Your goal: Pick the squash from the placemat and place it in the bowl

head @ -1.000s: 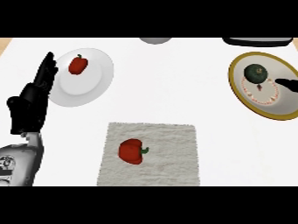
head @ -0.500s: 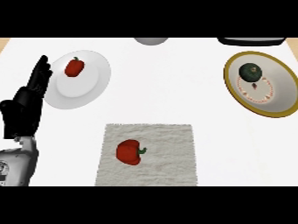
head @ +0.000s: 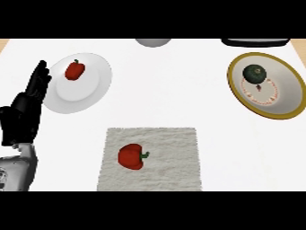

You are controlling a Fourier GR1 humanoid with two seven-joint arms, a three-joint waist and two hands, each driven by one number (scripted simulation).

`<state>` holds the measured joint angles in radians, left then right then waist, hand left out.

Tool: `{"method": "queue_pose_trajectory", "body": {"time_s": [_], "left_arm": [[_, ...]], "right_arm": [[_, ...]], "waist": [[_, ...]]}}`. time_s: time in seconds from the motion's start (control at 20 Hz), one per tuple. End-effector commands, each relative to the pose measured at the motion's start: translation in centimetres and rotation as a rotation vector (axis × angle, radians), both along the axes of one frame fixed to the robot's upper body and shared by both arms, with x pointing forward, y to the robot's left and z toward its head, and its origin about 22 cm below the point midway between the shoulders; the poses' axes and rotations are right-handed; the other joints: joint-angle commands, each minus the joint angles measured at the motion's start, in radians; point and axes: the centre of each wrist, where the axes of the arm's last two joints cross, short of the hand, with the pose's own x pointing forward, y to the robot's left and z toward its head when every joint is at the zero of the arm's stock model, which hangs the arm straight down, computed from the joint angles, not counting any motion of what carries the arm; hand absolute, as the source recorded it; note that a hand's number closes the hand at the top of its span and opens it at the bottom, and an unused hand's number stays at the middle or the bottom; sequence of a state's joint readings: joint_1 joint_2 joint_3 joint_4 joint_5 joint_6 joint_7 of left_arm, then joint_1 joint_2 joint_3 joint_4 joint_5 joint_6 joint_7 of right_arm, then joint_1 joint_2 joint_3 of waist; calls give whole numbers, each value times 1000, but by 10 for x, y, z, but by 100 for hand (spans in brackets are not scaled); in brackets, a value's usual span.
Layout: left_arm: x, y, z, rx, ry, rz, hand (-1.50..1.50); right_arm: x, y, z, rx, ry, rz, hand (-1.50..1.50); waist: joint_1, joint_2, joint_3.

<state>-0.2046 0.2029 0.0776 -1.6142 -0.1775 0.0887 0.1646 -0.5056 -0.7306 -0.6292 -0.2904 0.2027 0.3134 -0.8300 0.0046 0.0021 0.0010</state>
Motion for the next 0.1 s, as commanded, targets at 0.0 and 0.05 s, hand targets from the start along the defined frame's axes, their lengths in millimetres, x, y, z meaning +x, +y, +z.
{"method": "queue_pose_trajectory", "body": {"time_s": [0.0,0.05], "left_arm": [[2,7,4,3,9,2,0],[-2,3,0,9,-12,-7,0]], "right_arm": [[-8,3,-8,-3,-26,48,-150],[2,-4,10,11,-25,39,-150]], "waist": [[-5,-3,-1],[6,1,0]]}}
